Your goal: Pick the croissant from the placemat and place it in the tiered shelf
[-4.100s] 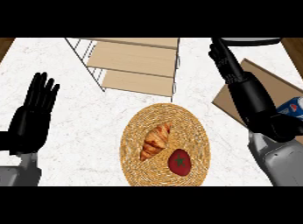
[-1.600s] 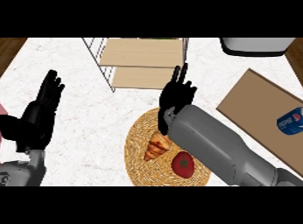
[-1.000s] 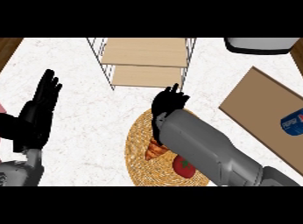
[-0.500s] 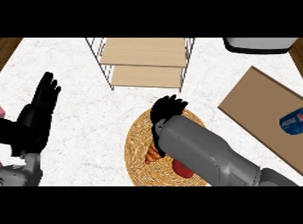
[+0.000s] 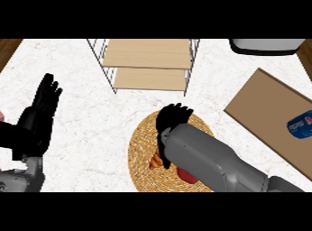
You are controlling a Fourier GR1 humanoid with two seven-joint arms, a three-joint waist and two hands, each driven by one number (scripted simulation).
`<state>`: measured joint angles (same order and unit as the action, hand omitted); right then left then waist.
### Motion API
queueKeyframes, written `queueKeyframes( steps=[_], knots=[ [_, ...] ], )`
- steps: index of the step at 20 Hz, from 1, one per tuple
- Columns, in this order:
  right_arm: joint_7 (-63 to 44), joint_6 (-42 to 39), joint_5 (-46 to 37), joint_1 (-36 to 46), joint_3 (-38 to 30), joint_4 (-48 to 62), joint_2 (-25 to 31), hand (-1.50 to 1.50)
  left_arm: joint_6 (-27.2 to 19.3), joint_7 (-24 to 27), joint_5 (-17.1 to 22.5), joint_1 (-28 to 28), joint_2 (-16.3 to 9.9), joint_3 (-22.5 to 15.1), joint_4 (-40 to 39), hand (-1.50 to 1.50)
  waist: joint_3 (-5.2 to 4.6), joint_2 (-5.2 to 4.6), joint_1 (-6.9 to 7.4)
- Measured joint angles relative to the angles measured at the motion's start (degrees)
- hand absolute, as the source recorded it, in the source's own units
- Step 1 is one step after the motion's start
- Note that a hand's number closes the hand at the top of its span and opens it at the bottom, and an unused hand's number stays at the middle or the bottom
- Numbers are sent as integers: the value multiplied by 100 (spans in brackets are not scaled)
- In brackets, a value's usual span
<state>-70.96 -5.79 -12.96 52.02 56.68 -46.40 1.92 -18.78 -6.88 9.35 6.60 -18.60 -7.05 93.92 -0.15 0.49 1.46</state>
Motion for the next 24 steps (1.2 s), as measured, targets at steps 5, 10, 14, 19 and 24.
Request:
queueKeyframes(
  steps=[5, 10, 14, 19, 24],
  knots=[
    [43, 27, 214, -123, -24, 133, -40, 150, 13, -42, -45, -7, 27, 2, 26, 0, 7, 3, 11],
    [183, -29, 169, -109, 261, 117, -24, 150, 136, 58, -11, -21, 25, 94, -61, 0, 0, 25, 7],
    [286, -30, 36, -32, 540, 128, -16, 150, 90, 7, -102, 25, 87, 56, -38, 0, -5, 30, 28],
    [358, 153, -66, 69, 685, -230, -32, 150, 141, -22, -112, 37, 119, 102, -47, 0, -5, -4, 40],
    [673, 1111, -271, 43, 716, -924, -94, 150, 186, -2, -167, 111, 181, 0, -82, 0, 14, -51, 169]
  ],
)
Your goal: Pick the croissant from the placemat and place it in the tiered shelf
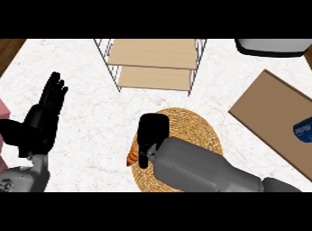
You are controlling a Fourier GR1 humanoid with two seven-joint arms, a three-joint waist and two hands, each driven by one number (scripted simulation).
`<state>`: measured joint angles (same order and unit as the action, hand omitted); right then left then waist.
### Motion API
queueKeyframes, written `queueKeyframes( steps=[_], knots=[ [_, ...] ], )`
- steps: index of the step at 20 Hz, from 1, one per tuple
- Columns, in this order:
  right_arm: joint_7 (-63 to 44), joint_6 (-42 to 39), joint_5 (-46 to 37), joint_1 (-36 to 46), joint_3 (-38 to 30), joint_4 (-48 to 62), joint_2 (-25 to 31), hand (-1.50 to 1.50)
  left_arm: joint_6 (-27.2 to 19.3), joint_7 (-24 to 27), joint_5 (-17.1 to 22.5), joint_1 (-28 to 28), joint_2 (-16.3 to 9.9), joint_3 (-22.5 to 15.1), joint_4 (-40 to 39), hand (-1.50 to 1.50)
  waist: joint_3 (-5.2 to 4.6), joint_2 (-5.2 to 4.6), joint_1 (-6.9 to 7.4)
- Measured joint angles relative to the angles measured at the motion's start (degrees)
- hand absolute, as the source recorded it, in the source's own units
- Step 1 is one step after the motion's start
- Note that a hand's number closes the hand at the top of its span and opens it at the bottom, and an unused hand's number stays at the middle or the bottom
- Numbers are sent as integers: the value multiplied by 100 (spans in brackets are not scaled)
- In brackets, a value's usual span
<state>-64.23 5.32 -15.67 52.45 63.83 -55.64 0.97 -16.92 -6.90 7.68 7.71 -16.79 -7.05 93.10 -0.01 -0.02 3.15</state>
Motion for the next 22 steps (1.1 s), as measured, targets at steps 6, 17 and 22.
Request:
queueKeyframes(
  steps=[6, 17, 22],
  knots=[
    [12, 836, -76, 403, -177, -655, -18, 150, 39, -7, -15, 36, 29, -16, -61, 0, -2, 3, 69],
    [-314, 1936, -1264, 1479, -1221, -1147, -4, 150, -17, -46, -4, -102, 1, 132, -109, 0, -8, 141, -223],
    [-582, 1925, -1809, 1867, -1612, -982, -6, 150, 10, -1, 24, -232, -61, 231, -60, 0, -11, 156, -316]
  ],
)
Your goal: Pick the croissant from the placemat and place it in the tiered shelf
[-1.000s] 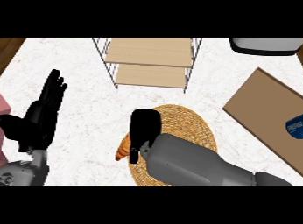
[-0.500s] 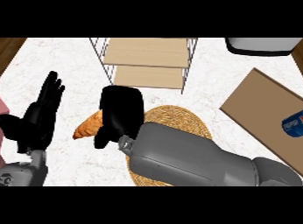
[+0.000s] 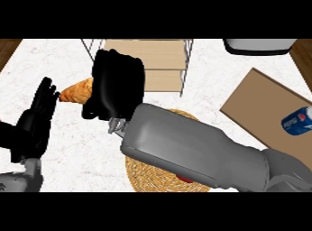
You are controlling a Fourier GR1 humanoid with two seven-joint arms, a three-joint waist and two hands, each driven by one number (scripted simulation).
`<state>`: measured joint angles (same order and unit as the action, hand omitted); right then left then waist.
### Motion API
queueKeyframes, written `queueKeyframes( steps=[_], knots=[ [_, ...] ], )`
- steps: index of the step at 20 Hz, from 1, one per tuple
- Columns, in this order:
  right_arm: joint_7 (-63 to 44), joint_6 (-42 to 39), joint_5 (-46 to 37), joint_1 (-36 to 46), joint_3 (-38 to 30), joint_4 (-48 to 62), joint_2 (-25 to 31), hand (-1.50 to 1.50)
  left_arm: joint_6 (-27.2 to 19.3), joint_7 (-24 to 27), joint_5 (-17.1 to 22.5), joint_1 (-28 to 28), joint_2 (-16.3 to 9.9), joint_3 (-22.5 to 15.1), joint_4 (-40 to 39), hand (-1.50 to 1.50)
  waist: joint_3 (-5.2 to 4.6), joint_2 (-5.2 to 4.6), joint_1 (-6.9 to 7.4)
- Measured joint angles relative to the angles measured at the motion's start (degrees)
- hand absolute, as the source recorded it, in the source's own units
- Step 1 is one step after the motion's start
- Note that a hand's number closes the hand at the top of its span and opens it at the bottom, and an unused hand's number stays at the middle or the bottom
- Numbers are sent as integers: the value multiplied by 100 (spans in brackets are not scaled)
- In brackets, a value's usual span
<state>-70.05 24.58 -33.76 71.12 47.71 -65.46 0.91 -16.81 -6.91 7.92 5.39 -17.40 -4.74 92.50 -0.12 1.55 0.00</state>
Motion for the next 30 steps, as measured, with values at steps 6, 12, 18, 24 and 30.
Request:
queueKeyframes(
  steps=[6, 12, 18, 24, 30],
  knots=[
    [-75, 44, -553, 136, -419, 217, -4, 150, 19, -22, 24, -50, -34, 80, 106, 0, 4, -47, -16],
    [-14, 172, -971, 103, -814, 536, -12, 150, 16, 7, -7, -77, 38, 52, 178, 0, 6, -102, 22],
    [244, 538, -1297, -105, -1169, 945, -25, 150, 59, -14, -42, -108, 43, 46, 280, 0, 7, -139, 81],
    [660, 1092, -1484, -254, -1405, 1477, -31, 150, 130, -107, -65, -13, 33, 58, 295, 0, 10, -129, 149],
    [1011, 1577, -1457, -254, -1583, 1846, -67, 150, 122, -184, -110, 96, 119, 35, 288, 0, 5, -48, 189]
  ],
)
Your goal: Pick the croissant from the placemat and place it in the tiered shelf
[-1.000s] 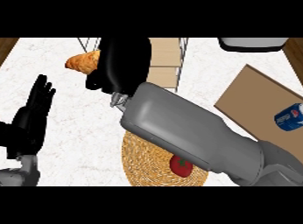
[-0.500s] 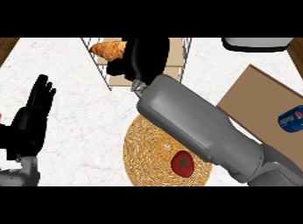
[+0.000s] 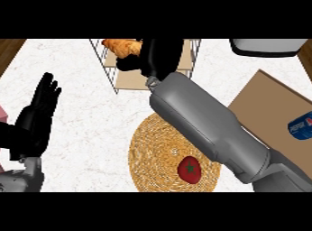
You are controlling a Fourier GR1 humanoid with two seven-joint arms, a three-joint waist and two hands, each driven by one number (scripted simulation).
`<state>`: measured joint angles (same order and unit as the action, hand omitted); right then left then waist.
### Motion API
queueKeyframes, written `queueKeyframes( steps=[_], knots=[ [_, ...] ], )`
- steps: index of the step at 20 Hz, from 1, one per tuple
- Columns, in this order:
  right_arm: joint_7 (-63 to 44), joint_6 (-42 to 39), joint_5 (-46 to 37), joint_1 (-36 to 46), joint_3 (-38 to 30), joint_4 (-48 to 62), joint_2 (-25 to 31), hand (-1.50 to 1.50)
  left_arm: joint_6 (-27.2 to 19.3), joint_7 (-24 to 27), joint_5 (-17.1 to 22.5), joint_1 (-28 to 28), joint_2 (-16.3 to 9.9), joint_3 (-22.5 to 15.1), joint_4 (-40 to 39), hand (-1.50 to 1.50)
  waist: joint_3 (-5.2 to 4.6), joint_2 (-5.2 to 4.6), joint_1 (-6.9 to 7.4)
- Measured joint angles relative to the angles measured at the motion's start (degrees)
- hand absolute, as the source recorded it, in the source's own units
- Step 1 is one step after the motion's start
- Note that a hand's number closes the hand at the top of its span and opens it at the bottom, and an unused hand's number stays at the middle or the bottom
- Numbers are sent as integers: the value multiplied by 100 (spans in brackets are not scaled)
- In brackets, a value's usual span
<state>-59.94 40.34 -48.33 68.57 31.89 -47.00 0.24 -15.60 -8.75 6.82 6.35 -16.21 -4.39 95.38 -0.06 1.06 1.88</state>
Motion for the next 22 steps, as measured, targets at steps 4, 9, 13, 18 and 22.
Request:
queueKeyframes(
  steps=[4, 9, 13, 18, 22],
  knots=[
    [133, 227, 32, -21, -191, 125, -28, 150, -4, 5, -58, -21, 28, -37, 53, 0, -19, 38, 26],
    [257, 412, 374, -99, -498, 55, -26, -150, 47, 48, -57, 31, 48, -28, -13, 0, -25, 69, 73],
    [547, 575, 645, -201, -629, 3, -25, -150, 85, 79, -37, 70, 27, 44, -62, 0, -31, 93, 93],
    [950, 793, 1001, -273, -747, -35, -24, -150, 126, 187, -50, -60, 74, 34, -68, 0, -19, 91, 91],
    [1256, 985, 1333, -261, -868, -72, -29, -150, 154, 109, -27, -70, 52, 101, -21, 0, -4, 35, 56]
  ],
)
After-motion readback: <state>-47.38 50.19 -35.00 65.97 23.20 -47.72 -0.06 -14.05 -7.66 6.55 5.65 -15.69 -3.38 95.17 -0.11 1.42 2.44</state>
